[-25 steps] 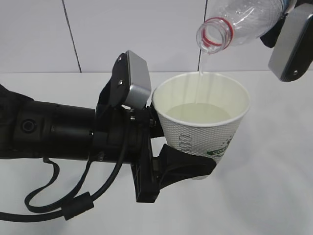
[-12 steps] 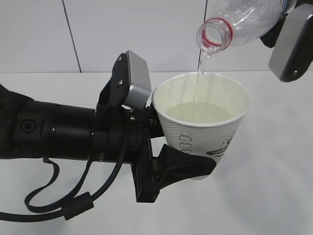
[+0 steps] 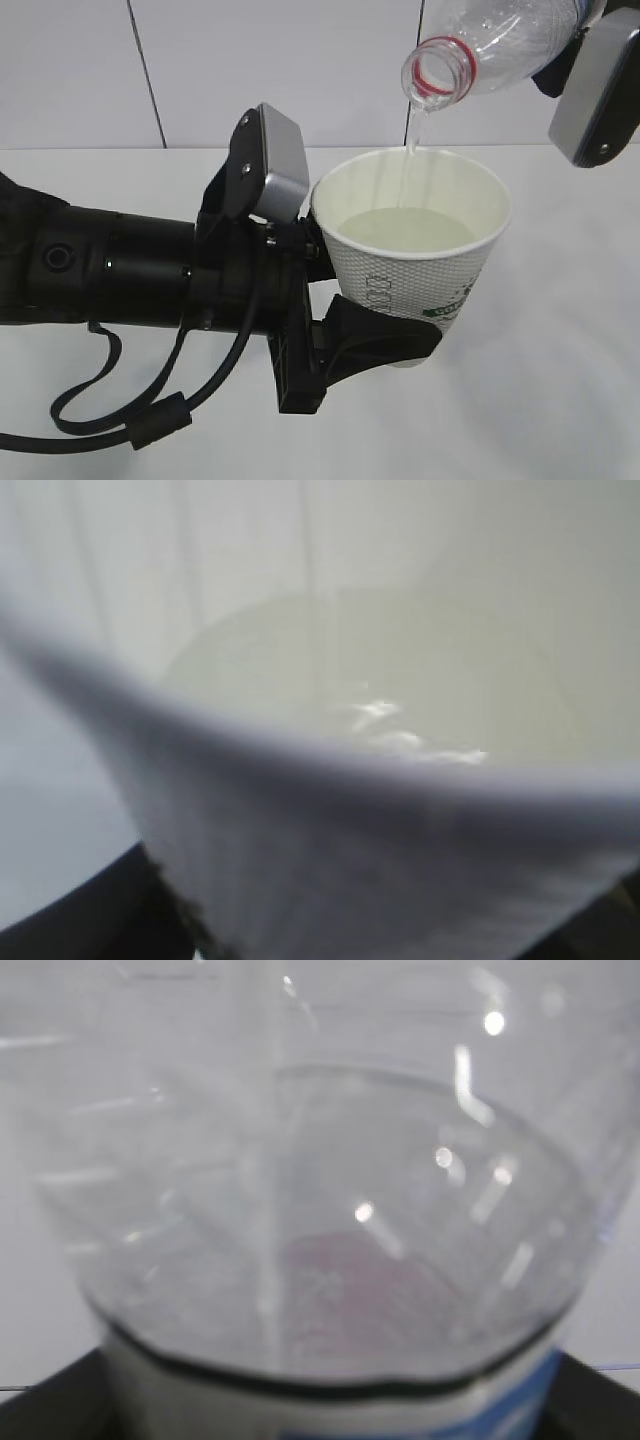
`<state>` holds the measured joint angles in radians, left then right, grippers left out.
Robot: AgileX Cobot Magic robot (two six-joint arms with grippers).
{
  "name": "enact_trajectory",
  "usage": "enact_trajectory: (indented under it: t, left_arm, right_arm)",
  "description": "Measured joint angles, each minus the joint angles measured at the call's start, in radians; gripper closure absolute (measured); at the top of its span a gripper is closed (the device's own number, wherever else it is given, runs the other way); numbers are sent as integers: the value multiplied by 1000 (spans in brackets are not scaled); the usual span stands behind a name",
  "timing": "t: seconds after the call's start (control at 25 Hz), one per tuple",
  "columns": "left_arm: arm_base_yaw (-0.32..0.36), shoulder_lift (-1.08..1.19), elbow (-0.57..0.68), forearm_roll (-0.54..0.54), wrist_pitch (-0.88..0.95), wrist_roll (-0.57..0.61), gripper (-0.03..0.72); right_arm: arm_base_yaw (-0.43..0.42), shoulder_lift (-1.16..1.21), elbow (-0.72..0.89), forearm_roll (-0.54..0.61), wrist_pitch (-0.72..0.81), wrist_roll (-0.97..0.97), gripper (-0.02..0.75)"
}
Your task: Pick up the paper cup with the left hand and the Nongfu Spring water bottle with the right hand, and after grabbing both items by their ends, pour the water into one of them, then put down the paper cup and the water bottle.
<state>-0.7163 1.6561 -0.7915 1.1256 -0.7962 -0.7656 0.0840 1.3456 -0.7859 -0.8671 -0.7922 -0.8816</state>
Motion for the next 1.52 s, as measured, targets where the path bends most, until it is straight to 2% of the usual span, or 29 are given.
enact_trajectory:
  t: [0.8, 1.52]
  left_arm:
    - [0, 0, 0, 0, 2, 0, 179]
    - [0, 0, 0, 0, 2, 0, 179]
  right_arm:
    - [0, 0, 0, 2, 0, 4, 245]
    - [0, 0, 0, 2, 0, 211, 245]
